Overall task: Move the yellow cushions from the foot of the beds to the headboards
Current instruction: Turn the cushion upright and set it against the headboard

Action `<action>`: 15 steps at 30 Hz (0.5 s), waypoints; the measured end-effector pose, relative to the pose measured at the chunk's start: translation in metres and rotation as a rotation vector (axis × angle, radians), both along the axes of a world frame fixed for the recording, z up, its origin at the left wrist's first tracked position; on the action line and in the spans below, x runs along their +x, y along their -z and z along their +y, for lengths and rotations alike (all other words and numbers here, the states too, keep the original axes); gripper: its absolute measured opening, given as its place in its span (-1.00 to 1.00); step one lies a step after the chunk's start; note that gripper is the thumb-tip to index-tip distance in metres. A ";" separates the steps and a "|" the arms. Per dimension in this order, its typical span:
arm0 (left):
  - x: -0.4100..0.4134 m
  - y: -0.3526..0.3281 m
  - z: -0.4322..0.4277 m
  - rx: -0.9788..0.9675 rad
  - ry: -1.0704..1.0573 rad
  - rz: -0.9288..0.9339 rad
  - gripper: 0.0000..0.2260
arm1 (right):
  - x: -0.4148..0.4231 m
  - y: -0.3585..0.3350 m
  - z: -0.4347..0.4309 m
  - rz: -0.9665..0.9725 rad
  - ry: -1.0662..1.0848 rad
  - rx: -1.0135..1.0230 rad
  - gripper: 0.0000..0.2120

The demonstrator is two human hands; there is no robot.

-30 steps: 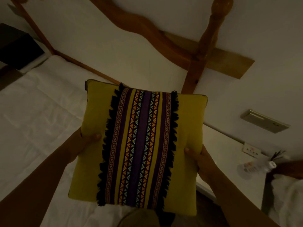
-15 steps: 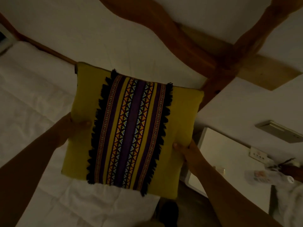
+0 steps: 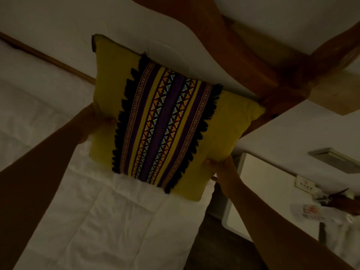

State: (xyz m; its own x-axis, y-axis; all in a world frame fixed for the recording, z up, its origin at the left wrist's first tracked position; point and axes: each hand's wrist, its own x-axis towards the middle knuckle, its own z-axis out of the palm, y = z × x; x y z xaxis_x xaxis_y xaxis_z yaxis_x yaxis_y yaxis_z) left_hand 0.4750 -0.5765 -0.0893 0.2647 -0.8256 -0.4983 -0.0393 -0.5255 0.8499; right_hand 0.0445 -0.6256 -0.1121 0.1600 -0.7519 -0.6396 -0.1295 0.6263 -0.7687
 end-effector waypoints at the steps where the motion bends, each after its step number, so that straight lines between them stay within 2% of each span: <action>1: 0.001 0.002 -0.007 0.017 0.005 -0.004 -0.34 | 0.001 0.000 -0.004 0.009 0.013 -0.012 -0.25; 8: 0.008 0.006 -0.045 0.037 0.006 -0.015 -0.46 | 0.011 -0.001 -0.014 -0.032 0.140 -0.094 -0.34; 10: 0.012 0.004 -0.050 -0.004 -0.003 -0.004 -0.40 | 0.014 -0.006 -0.017 -0.032 0.148 -0.128 -0.39; 15: 0.012 -0.004 -0.068 -0.134 -0.003 0.040 -0.27 | 0.018 -0.011 -0.031 -0.016 0.161 -0.212 -0.36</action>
State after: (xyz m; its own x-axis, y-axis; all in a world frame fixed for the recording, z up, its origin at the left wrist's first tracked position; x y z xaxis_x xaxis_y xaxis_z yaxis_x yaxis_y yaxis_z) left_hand 0.4872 -0.6440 -0.0851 0.2490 -0.8850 -0.3934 -0.0028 -0.4069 0.9135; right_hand 0.0629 -0.6571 -0.1015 0.0366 -0.8856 -0.4631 -0.0277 0.4623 -0.8863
